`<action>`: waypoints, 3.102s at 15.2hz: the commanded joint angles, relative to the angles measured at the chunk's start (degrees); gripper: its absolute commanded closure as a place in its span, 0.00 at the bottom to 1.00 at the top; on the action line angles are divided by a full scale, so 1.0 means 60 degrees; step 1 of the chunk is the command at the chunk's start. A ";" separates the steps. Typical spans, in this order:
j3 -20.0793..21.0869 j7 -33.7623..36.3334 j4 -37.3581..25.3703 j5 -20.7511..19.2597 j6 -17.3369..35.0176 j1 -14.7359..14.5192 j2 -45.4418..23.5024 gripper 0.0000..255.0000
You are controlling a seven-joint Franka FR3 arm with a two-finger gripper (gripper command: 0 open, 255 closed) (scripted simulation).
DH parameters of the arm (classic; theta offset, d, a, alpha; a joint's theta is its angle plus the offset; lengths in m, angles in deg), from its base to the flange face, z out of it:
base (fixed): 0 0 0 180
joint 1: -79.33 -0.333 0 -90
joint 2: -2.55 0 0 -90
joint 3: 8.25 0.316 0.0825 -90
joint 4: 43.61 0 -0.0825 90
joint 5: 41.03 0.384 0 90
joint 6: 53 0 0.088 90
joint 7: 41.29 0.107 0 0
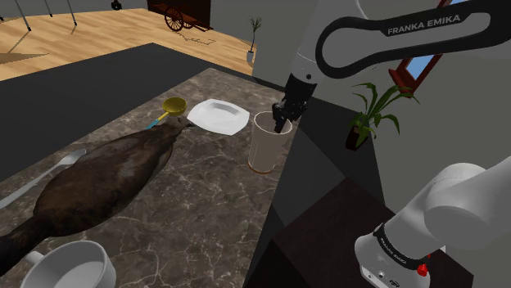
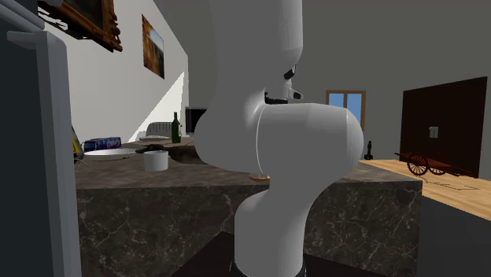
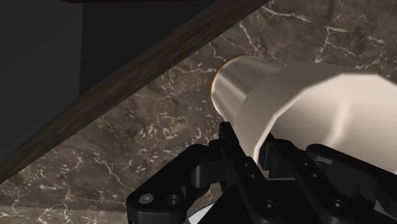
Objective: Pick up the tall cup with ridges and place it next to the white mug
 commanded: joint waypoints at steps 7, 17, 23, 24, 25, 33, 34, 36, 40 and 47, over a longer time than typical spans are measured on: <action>-0.0048 0.0062 -0.0459 -0.0045 -0.0683 0.0013 0.0211 1.00; -0.0145 0.0187 -0.1524 -0.0137 -0.2004 0.0049 0.0473 1.00; -0.0197 0.0265 -0.2249 -0.0190 -0.2775 0.0070 0.0521 1.00; -0.0205 0.0278 -0.2377 -0.0199 -0.2902 0.0073 0.0522 1.00; -0.0213 0.0292 -0.2506 -0.0207 -0.3029 0.0077 0.0520 1.00; -0.0268 0.0404 -0.3608 -0.0274 -0.4039 0.0104 0.0432 1.00; -0.0274 0.0419 -0.3755 -0.0282 -0.4165 0.0108 0.0412 1.00; -0.0285 0.0449 -0.4054 -0.0297 -0.4416 0.0114 0.0365 1.00; -0.0305 0.0512 -0.4680 -0.0328 -0.4921 0.0126 0.0246 1.00; -0.0327 0.0632 -0.5869 -0.0381 -0.5815 0.0146 -0.0044 1.00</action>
